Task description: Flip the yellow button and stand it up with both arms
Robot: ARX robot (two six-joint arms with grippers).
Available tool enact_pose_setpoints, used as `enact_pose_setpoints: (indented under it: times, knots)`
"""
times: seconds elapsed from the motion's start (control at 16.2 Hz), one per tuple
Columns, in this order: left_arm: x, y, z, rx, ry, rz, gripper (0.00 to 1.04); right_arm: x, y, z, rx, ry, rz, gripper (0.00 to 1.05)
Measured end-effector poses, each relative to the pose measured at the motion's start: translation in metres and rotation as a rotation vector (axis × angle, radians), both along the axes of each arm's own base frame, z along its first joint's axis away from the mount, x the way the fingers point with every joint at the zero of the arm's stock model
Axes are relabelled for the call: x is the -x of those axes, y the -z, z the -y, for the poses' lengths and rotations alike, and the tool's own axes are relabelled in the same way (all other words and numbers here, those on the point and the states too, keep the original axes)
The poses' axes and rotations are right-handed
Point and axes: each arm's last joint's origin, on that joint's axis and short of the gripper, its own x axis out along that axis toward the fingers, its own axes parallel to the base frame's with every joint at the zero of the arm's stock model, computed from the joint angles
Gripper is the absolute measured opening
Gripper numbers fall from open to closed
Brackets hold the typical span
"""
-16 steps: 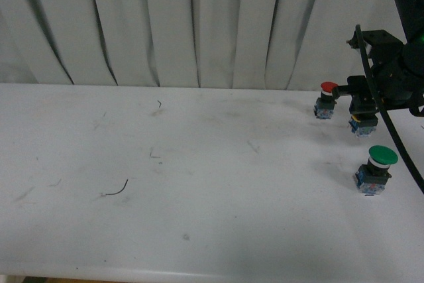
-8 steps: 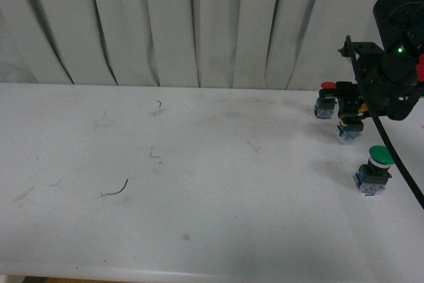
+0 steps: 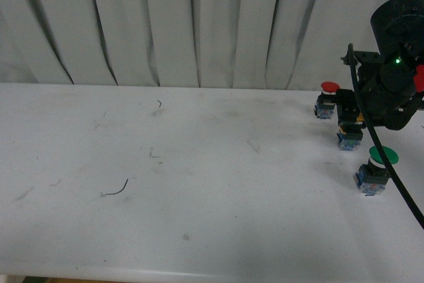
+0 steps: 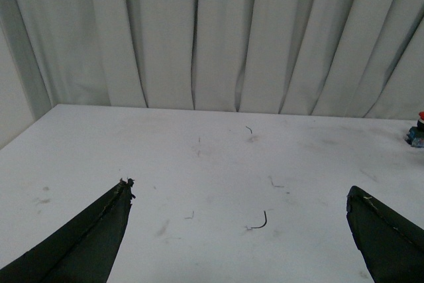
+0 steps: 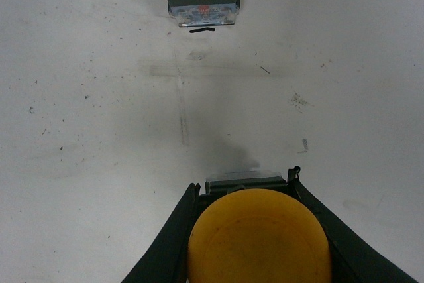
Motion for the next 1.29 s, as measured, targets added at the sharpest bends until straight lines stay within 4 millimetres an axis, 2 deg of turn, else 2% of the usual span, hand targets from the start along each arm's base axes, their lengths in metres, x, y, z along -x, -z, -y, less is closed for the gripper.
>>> enact_pose_setpoints:
  times: [0.68, 0.74, 1.11, 1.29]
  knots:
    - [0.000, 0.000, 0.000, 0.000, 0.000, 0.000, 0.98, 0.002, 0.006, 0.001, 0.012, 0.008, 0.002, 0.35]
    - [0.000, 0.000, 0.000, 0.000, 0.000, 0.000, 0.98, 0.002, 0.006, 0.001, 0.011, 0.008, 0.001, 0.38]
    - [0.000, 0.000, 0.000, 0.000, 0.000, 0.000, 0.98, 0.003, 0.009, 0.001, -0.003, -0.001, -0.003, 1.00]
    - [0.000, 0.000, 0.000, 0.000, 0.000, 0.000, 0.98, 0.010, 0.002, 0.001, -0.013, -0.011, 0.019, 0.98]
